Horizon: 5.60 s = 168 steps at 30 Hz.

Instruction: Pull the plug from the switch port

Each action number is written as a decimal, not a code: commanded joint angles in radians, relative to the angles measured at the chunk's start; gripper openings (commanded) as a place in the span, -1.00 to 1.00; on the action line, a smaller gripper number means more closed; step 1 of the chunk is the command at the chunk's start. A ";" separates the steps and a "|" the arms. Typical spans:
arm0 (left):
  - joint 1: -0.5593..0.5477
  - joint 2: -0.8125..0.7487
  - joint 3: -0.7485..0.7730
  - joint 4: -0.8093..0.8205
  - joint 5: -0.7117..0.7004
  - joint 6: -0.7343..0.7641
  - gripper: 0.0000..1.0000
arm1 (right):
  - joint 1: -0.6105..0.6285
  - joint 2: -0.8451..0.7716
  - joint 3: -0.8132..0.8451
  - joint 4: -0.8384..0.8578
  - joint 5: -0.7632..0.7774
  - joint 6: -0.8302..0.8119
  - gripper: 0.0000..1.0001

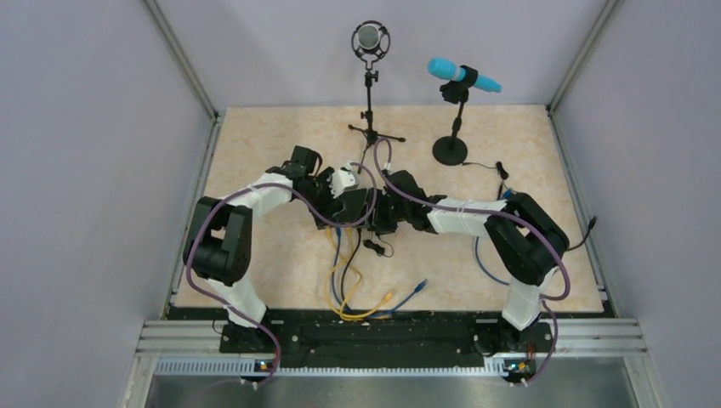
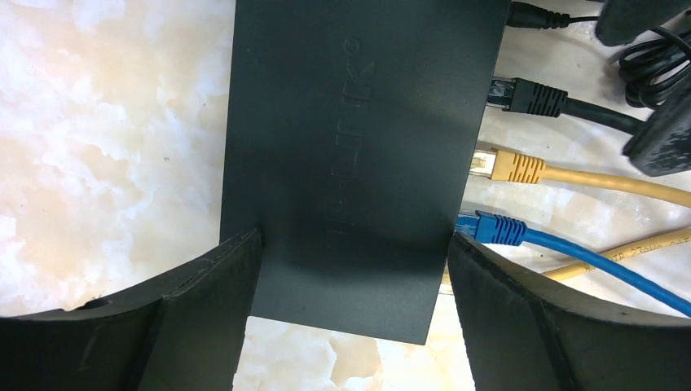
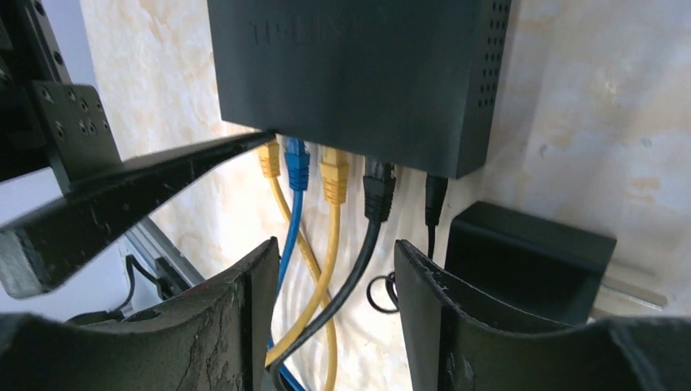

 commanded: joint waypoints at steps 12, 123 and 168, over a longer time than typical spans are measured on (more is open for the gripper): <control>-0.008 -0.041 -0.073 0.006 -0.040 0.027 0.74 | -0.041 0.080 0.056 0.129 -0.009 0.097 -0.02; -0.021 0.067 -0.007 -0.059 -0.089 0.005 0.51 | -0.147 0.130 -0.113 0.275 -0.145 0.061 -1.00; -0.070 0.073 -0.046 0.006 -0.168 -0.025 0.53 | -0.159 -0.008 -0.154 0.160 -0.079 -0.004 -1.00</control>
